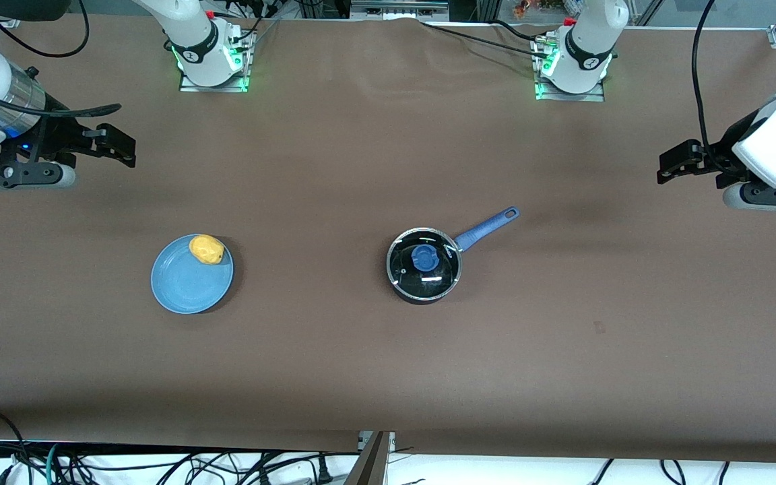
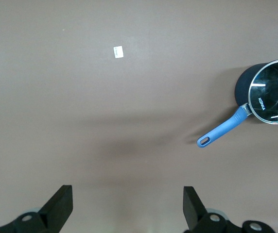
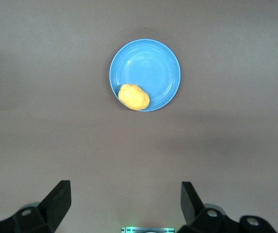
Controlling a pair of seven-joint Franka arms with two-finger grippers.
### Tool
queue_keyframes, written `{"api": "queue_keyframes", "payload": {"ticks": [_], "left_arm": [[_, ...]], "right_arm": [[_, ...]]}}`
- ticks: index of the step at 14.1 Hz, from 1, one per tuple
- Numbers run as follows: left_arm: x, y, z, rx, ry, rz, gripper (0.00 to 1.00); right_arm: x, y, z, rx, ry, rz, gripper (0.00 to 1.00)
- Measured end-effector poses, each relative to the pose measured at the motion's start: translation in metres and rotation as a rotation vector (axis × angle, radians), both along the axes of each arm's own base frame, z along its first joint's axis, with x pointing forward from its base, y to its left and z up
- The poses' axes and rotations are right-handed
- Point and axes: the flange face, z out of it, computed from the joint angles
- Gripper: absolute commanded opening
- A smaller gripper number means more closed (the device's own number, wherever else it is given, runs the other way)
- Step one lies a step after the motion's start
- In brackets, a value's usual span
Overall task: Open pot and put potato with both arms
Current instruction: 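Reach the left gripper down to the blue knob of the glass lid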
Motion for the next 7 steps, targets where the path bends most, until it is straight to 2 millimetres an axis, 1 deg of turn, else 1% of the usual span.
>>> {"api": "queue_keyframes", "payload": {"ticks": [4,5,6,7], "left_arm": [[0.001,0.003,-0.003,-0.001,0.005,0.006,1.0],[0.001,0.0,-0.004,-0.005,0.008,0.001,1.0],[0.002,-0.007,-0.006,-0.011,0.006,-0.011,1.0],[0.005,-0.019,-0.008,-0.02,-0.011,-0.03,1.0]], "right_arm": [[0.001,-0.008,-0.001,-0.001,0.001,-0.016,1.0],[0.001,-0.008,0.0,0.0,0.001,-0.015,1.0],[0.001,-0.008,-0.001,0.001,0.001,-0.015,1.0],[0.001,-0.007,0.0,0.002,0.001,-0.015,1.0]]}}
